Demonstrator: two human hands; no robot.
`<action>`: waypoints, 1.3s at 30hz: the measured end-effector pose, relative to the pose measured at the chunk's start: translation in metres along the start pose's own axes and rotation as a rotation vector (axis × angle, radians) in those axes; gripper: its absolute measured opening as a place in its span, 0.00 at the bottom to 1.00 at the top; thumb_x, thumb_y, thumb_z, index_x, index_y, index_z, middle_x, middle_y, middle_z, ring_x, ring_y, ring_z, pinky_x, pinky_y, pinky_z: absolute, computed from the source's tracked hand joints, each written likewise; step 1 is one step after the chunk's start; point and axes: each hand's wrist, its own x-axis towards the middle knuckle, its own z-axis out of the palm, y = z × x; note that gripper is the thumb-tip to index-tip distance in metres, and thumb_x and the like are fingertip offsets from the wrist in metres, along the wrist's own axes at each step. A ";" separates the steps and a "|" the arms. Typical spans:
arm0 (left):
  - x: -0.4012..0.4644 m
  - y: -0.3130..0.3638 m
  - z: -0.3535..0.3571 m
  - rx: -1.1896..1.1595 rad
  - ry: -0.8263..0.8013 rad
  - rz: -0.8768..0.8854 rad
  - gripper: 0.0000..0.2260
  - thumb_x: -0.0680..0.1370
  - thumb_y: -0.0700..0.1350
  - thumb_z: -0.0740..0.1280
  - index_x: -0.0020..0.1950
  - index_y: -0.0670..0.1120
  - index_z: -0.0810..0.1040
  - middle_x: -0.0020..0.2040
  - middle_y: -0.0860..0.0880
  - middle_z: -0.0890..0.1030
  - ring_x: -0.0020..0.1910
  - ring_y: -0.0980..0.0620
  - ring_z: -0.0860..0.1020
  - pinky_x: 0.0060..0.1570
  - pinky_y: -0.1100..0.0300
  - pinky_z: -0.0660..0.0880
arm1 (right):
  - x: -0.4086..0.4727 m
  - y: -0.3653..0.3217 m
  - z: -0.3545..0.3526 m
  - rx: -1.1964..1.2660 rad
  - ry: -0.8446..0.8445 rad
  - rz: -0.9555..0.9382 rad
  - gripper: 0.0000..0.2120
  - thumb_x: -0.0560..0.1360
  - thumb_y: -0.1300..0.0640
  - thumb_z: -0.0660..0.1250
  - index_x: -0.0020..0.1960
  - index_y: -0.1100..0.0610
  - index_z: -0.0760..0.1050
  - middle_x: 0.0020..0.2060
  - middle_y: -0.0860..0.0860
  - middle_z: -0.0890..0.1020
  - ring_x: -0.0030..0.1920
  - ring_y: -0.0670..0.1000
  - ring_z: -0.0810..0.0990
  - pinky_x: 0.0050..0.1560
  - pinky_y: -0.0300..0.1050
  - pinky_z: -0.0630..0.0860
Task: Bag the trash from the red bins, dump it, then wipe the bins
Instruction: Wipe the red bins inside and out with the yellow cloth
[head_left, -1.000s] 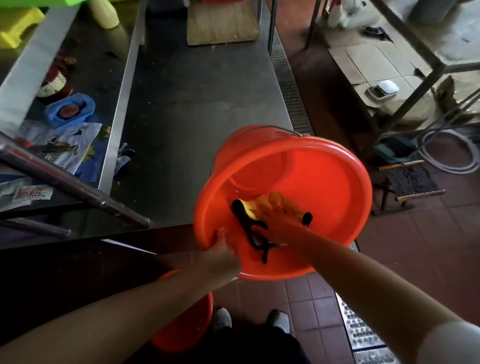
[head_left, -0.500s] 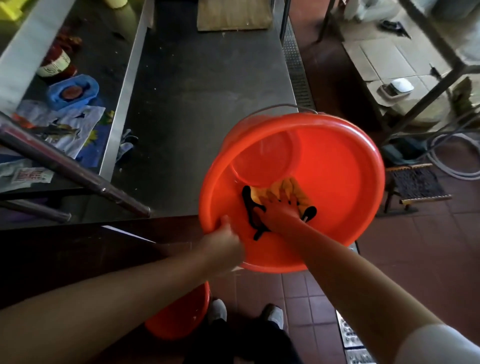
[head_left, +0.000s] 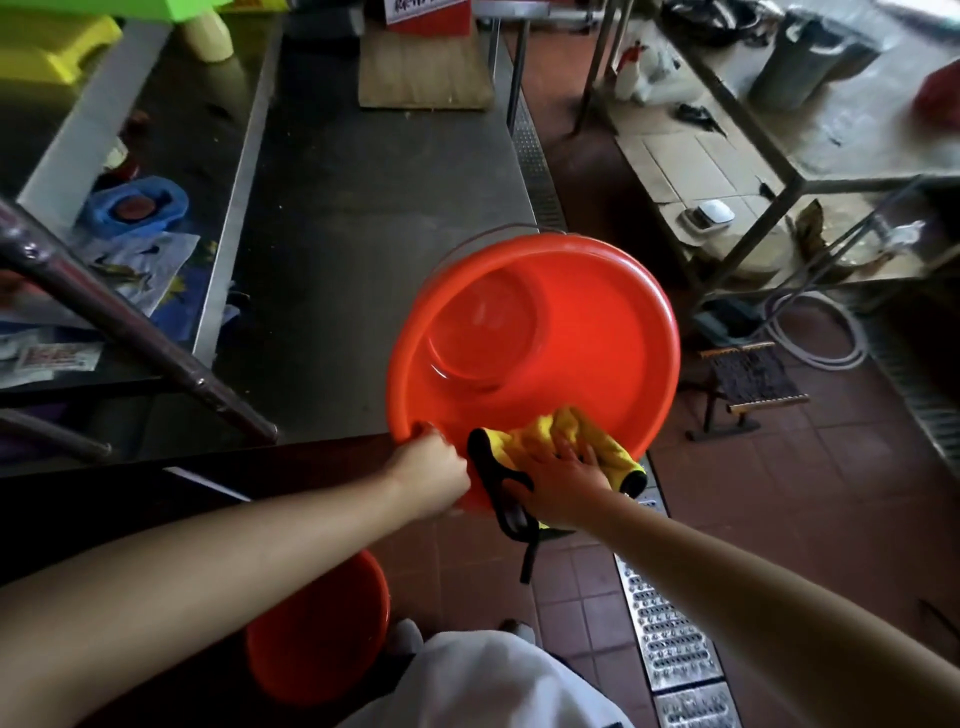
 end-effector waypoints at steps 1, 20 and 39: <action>0.000 -0.001 0.000 -0.010 0.002 -0.001 0.14 0.79 0.50 0.63 0.52 0.40 0.81 0.49 0.41 0.83 0.49 0.40 0.81 0.55 0.40 0.72 | 0.001 0.000 -0.002 -0.002 -0.001 -0.001 0.32 0.80 0.32 0.46 0.81 0.40 0.45 0.82 0.45 0.49 0.81 0.60 0.42 0.75 0.67 0.40; 0.012 0.004 0.013 -0.112 -0.011 0.047 0.12 0.80 0.46 0.61 0.45 0.41 0.81 0.43 0.39 0.83 0.47 0.39 0.81 0.63 0.30 0.65 | 0.122 -0.001 -0.016 0.009 0.029 -0.004 0.31 0.81 0.34 0.47 0.81 0.42 0.51 0.82 0.49 0.52 0.80 0.63 0.43 0.75 0.68 0.35; 0.008 0.000 0.004 -0.089 -0.009 -0.011 0.10 0.77 0.41 0.62 0.49 0.43 0.82 0.47 0.42 0.84 0.49 0.41 0.81 0.57 0.40 0.71 | 0.061 -0.002 -0.009 0.044 0.026 -0.059 0.31 0.80 0.37 0.51 0.81 0.42 0.50 0.81 0.45 0.50 0.80 0.63 0.37 0.74 0.66 0.35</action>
